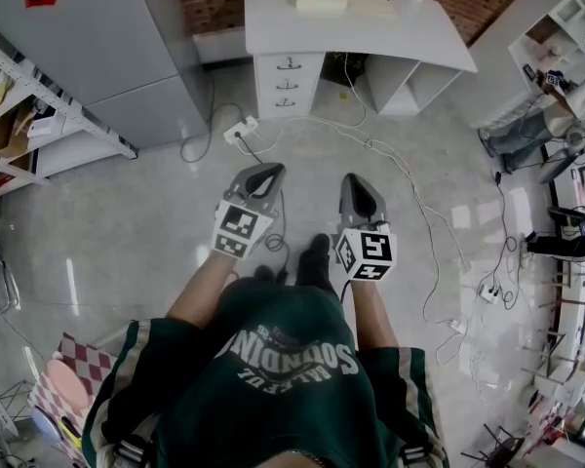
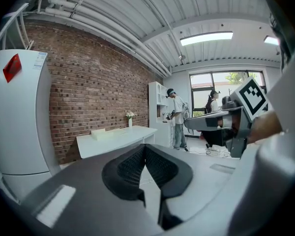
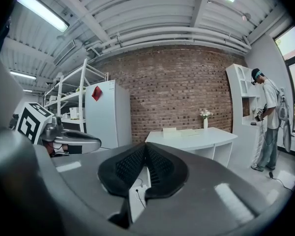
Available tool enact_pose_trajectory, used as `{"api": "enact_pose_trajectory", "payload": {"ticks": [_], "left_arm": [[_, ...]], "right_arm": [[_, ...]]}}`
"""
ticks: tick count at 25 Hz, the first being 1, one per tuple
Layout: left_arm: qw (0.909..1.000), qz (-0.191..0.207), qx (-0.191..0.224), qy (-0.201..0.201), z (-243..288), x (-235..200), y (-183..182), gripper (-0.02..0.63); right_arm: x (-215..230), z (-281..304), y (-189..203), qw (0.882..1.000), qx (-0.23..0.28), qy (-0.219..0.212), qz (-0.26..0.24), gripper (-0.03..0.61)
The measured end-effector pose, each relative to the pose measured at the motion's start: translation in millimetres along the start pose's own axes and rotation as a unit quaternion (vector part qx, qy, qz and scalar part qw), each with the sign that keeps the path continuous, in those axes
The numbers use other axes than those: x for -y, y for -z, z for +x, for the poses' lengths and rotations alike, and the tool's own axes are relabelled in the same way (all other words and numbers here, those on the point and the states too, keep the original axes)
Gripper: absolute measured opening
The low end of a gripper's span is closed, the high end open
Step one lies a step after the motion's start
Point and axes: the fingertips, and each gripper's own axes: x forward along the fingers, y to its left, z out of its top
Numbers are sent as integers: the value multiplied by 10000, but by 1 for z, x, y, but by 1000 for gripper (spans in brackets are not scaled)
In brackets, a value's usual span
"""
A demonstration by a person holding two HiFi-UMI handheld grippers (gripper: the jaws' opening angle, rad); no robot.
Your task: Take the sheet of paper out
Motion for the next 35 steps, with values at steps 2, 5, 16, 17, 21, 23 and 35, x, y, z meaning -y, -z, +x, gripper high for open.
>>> {"api": "enact_pose_trajectory", "payload": {"ticks": [2, 5, 16, 17, 21, 23, 35], "left_arm": [[10000, 7, 22, -10, 12, -3, -3, 11], [10000, 5, 5, -51, 33, -7, -9, 11], [9997, -87, -87, -229, 105, -17, -27, 11], [9996, -89, -95, -249, 111, -16, -28, 11], [9993, -62, -128, -339, 135, -11, -32, 11], [9992, -76, -150, -376, 146, -9, -36, 11], [9975, -87, -204, -678, 212, 11, -47, 11]], "right_arm": [[9, 9, -3, 10000, -2, -23, 0, 0], [25, 23, -8, 10000, -7, -81, 17, 0], [84, 70, -21, 9995, -80, -295, 78, 0], [90, 72, -21, 9994, -82, -315, 89, 0], [115, 82, -23, 9991, -99, -391, 130, 0], [127, 87, -24, 9989, -101, -440, 151, 0], [197, 102, -23, 9972, -158, -715, 132, 0]]}}
